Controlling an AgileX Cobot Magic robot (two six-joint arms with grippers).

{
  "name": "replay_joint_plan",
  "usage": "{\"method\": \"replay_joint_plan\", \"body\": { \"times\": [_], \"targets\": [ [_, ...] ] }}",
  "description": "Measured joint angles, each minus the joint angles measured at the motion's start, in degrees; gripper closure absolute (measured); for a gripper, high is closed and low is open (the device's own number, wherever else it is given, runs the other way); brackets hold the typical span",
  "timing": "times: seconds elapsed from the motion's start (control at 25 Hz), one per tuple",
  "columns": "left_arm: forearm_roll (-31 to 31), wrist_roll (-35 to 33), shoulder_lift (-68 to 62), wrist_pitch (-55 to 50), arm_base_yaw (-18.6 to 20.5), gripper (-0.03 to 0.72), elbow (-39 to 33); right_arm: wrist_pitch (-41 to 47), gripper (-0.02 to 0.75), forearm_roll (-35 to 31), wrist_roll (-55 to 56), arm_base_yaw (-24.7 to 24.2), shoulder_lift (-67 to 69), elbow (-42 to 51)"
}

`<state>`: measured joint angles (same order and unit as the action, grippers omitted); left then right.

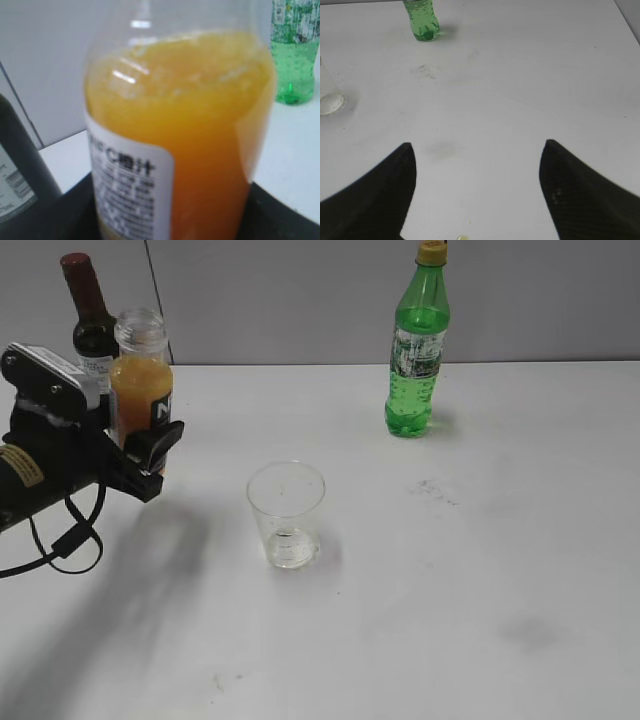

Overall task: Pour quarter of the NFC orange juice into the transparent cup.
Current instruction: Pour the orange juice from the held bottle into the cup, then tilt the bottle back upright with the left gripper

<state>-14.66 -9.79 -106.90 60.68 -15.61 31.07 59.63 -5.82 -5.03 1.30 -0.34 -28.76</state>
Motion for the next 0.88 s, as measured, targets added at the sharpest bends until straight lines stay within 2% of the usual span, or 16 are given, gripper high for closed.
{"method": "replay_joint_plan", "body": {
  "times": [0.2,0.4,0.64,0.76,0.88],
  "targets": [
    [7.8,-10.9,8.0,-14.7,-5.2,0.217,-1.2,0.0,0.148,0.0,0.0,0.0,0.0,0.0],
    [15.0,-20.9,9.2,-18.3,-7.3,0.217,-1.3,0.0,0.148,0.0,0.0,0.0,0.0,0.0],
    [16.4,-34.1,9.3,-20.9,-7.3,0.217,-1.3,0.0,0.148,0.0,0.0,0.0,0.0,0.0],
    [16.4,-38.4,9.3,-22.1,-7.3,0.217,-1.3,0.0,0.148,0.0,0.0,0.0,0.0,0.0],
    [17.8,-39.9,9.3,-22.5,-7.3,0.217,-1.3,0.0,0.148,0.0,0.0,0.0,0.0,0.0]
  ]
}}
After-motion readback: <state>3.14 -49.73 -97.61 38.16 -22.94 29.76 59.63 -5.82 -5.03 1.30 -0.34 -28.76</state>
